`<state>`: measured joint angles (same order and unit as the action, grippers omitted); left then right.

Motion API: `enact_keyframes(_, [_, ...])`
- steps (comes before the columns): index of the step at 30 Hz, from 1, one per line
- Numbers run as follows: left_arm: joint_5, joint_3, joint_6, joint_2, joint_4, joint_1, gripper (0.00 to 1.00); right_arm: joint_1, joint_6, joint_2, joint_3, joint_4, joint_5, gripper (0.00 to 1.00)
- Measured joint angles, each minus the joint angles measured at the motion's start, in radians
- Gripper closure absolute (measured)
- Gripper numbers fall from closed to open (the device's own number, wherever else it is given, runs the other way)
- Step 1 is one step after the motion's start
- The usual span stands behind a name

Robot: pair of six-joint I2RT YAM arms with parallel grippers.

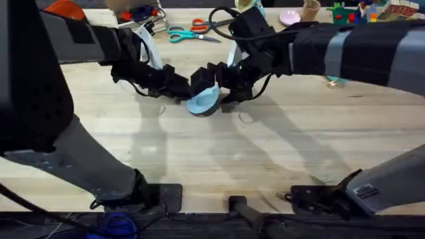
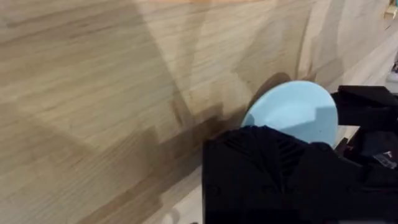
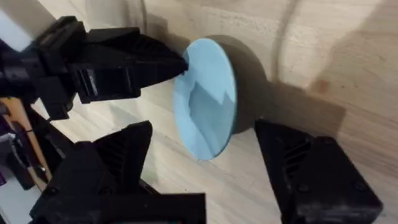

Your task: Pick up the plates from the table one by one and place each into a slot on the dish rack.

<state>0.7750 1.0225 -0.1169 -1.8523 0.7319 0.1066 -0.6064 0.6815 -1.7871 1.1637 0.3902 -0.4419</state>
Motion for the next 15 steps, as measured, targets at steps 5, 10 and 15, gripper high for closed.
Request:
enact_keyframes(5, [0.000, 0.000, 0.000, 0.000, 0.000, 0.000, 0.958, 0.000, 0.004, 0.000, 0.000, -0.001, 0.000, 0.007])
enact_keyframes(10, [0.000, 0.000, 0.000, 0.000, 0.000, 0.000, 0.958, 0.000, 0.004, 0.000, 0.000, -0.024, 0.000, 0.007])
enact_keyframes(15, [0.000, 0.000, 0.000, 0.000, 0.000, 0.000, 0.958, 0.000, 0.016, 0.000, 0.000, -0.056, 0.000, 0.007])
